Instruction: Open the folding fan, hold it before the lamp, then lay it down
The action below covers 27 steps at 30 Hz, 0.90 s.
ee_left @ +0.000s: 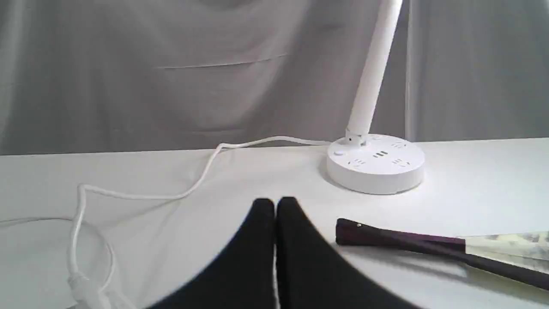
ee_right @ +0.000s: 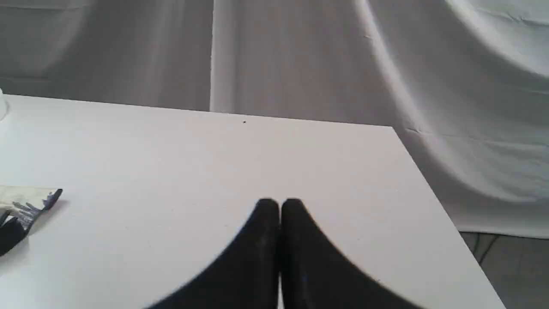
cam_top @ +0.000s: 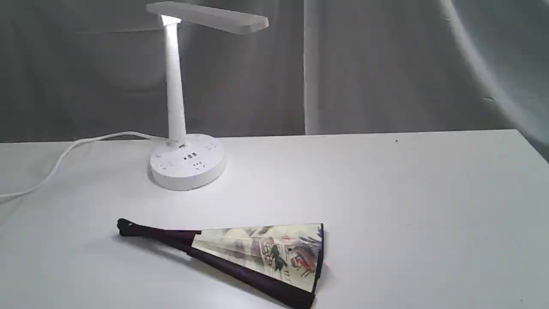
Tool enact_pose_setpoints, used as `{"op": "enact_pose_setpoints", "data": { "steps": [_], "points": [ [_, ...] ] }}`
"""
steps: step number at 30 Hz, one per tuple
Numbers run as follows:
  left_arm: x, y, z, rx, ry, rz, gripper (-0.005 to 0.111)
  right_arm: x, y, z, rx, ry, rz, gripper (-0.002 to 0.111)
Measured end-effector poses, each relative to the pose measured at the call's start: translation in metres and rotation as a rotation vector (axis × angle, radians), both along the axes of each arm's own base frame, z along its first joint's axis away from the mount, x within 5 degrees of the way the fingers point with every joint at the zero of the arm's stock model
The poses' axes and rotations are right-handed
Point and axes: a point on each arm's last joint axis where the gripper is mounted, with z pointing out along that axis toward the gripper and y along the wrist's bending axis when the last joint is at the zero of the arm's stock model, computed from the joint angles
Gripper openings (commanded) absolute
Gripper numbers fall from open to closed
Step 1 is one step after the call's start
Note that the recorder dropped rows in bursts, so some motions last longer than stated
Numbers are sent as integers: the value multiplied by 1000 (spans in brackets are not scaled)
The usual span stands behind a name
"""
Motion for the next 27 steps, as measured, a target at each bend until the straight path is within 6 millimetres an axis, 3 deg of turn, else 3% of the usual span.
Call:
{"op": "enact_pose_setpoints", "data": {
  "steps": [18, 27],
  "points": [
    [0, 0, 0, 0, -3, 0, 0, 0, 0, 5, 17, -56, -1, 0],
    [0, -1, 12, -156, -137, -7, 0, 1, 0, 10, 90, -113, -2, 0]
  ]
}}
